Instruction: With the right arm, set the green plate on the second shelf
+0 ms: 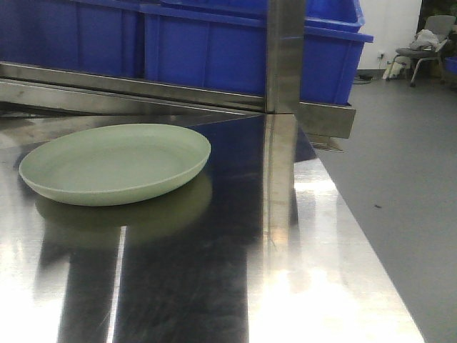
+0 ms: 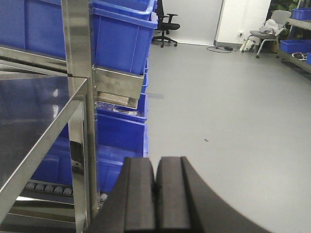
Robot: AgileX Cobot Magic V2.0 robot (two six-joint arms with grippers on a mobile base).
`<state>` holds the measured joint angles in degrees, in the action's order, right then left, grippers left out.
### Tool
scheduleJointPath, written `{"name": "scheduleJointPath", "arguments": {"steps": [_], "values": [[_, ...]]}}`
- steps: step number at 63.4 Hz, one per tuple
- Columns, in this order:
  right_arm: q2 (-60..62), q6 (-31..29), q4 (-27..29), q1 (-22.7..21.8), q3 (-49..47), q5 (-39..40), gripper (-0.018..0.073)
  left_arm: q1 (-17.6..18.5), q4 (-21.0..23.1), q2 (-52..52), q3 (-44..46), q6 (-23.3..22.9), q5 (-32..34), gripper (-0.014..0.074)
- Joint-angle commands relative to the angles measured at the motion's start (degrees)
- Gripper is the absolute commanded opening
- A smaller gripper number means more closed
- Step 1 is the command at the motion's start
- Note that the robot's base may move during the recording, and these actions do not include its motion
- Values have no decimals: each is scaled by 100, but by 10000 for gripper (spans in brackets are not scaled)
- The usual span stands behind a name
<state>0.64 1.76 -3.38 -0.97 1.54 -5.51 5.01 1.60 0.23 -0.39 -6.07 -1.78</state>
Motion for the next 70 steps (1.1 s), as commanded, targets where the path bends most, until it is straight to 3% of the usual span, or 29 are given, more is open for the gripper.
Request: {"name": "scheduleJointPath", "arguments": {"steps": [1,13,21,28,39,54,63,70], "values": [[48,-37,-39,4,-100,470,50,38,47,93,-234,-19,501,130],[48,-18,-8,4,-100,990,50,38,47,93,-234,-19,501,130],[48,653,436,4,-123,1524,50,38,47,93,-234,-19,501,130],[48,897,425,4,-423,1125,50,38,47,93,-234,-19,501,130],[-310,1768,615,165,-1115,322,50,38,47,93,-234,-19,501,130],[-2168,1642,702,1279,-2472,-192,50,38,47,93,-234,-19,501,130],[-3603,1612,628,2117,-3434,-104,50,38,47,93,-234,-19,501,130],[-4662,1612,623,2373,-4069,417,50,38,47,93,-234,-19,501,130]]}}
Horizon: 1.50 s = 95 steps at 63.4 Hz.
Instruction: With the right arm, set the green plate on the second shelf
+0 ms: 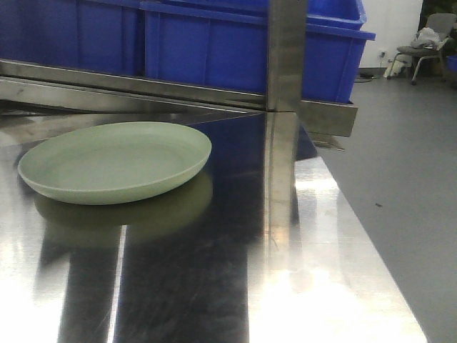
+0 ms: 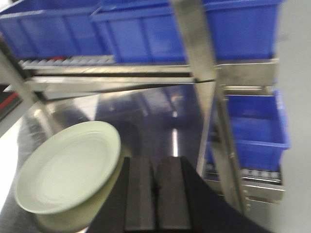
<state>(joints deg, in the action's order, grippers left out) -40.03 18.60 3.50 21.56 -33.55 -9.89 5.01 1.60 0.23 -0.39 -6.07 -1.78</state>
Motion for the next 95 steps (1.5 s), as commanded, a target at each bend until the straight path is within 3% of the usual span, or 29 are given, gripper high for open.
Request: {"name": "scheduleJointPath", "arguments": {"steps": [1,8,13,23,41,47,55,65,78,95], "values": [[-705,-73,-66,128,-624,950,50,38,47,93,-234,-19,501,130],[-1574,-73,-60,128,-1063,1914,50,38,47,93,-234,-19,501,130],[-2172,-73,-60,94,-1437,1951,50,38,47,93,-234,-19,501,130],[-3669,-73,-138,91,-2680,639,59,38,47,93,-234,-19,501,130],[-5904,-104,-413,400,-5123,-1890,228,38,47,93,-234,-19,501,130],[-6437,-549,-142,654,-5823,-2562,241,38,47,93,-234,-19,501,130],[-6928,-1056,205,910,-6467,-2870,241,38,47,93,-234,-19,501,130],[-7228,-1056,639,916,-6834,-2907,259,38,47,93,-234,-19,501,130],[-7410,-1056,1000,916,-6866,-3052,430,38,47,93,-234,-19,501,130],[-7598,-1045,1008,916,-6866,-2689,433,38,47,93,-234,-19,501,130]]}}
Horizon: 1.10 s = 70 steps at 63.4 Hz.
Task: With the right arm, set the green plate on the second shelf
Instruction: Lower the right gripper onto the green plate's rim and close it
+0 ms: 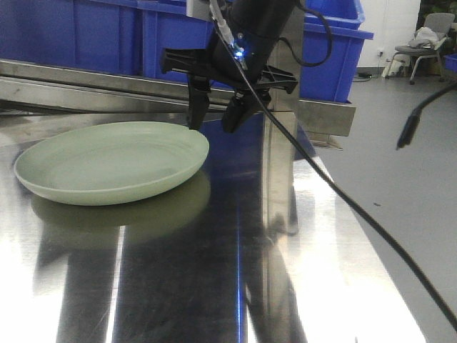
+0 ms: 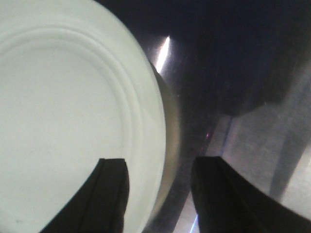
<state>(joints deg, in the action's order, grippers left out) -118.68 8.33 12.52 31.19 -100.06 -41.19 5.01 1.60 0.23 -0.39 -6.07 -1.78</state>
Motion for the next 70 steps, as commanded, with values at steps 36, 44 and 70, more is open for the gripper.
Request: {"name": "scheduleJointPath", "arguments": {"steps": [36,44,70], "values": [[-47,-12,442,-35,-209,437,190,38,47,93,-234,-19,501,130],[-120,-12,466,-35,-209,374,176,38,47,93,-234,-19,501,130],[-153,-7,591,-35,-487,-230,58,38,47,93,-234,-19,501,130]]}}
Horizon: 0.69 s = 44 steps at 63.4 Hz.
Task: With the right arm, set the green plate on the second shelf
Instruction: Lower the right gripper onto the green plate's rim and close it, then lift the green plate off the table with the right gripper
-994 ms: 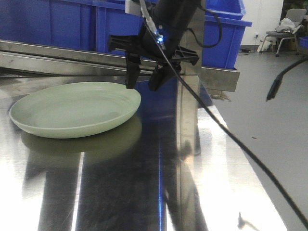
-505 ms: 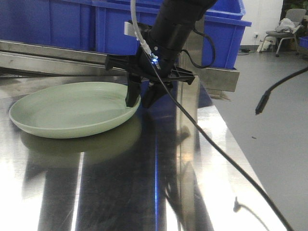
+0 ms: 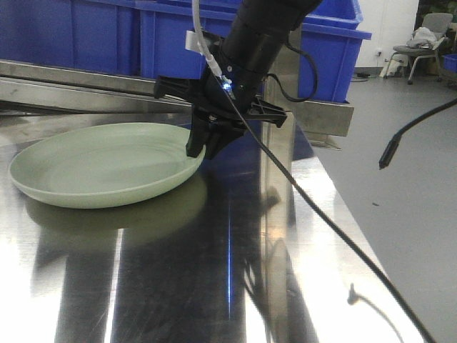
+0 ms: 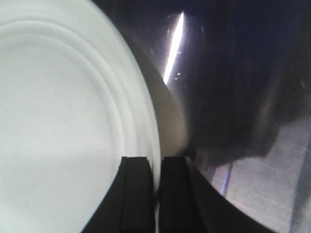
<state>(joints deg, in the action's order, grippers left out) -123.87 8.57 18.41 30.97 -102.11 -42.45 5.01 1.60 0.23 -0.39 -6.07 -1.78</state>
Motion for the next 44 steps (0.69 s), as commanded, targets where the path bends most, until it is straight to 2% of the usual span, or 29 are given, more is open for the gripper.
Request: {"name": "scheduleJointPath", "arguments": {"steps": [1,10,18,27,36,44], "values": [[375,-31,2,-13,-296,-121,58,38,47,93,-234,-19,501,130],[716,-31,-46,-13,-543,-220,58,38,47,93,-234,-19,501,130],[1235,-16,-349,-28,-570,-403,57,38,47,93,-234,-19,501,130],[1838,414,-598,-139,-570,-491,57,38,47,93,-234,-19,501,130],[2404,893,-1137,-329,-570,-564,57,38,47,93,-234,-19,501,130],[2916,1350,-1910,-443,-565,-845,57,38,47,93,-234,-19,501,130]]}}
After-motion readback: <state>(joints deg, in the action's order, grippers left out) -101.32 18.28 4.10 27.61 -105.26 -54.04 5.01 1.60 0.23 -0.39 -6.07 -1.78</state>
